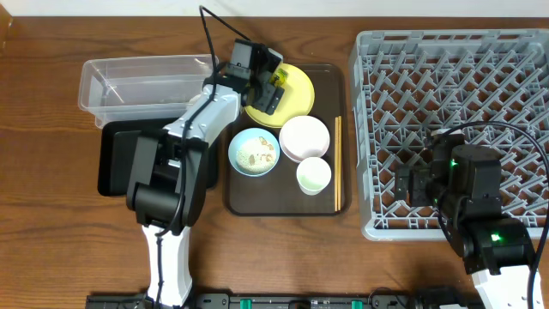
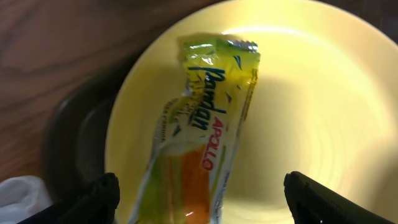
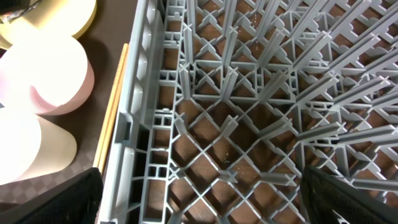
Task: Sort waste into correct bins and load items into the dishwasher rack
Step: 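Grasp the green snack wrapper on the yellow plate with the left gripper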
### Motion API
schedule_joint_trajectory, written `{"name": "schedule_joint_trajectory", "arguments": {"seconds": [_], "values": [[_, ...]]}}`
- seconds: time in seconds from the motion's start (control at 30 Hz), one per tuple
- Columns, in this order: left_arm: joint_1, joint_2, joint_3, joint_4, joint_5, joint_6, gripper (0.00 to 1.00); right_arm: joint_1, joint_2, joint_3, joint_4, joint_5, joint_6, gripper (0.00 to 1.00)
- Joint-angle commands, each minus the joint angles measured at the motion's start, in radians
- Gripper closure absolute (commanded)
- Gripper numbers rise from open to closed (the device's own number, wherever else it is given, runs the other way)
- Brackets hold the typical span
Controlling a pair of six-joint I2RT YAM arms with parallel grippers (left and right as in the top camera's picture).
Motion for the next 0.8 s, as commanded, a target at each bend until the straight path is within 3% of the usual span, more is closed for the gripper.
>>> {"name": "schedule_joint_trajectory", "arguments": {"seconds": [0.0, 0.77], "values": [[-0.002, 0.015, 0.004, 0.009, -0.001, 0.013, 0.13, 0.012, 0.000, 0.017, -0.003, -0.004, 0.003, 0.01], [-0.002, 0.046, 0.004, 0.087, -0.002, 0.003, 0.13, 0.012, 0.000, 0.017, -0.003, -0.003, 0.003, 0.01]]}}
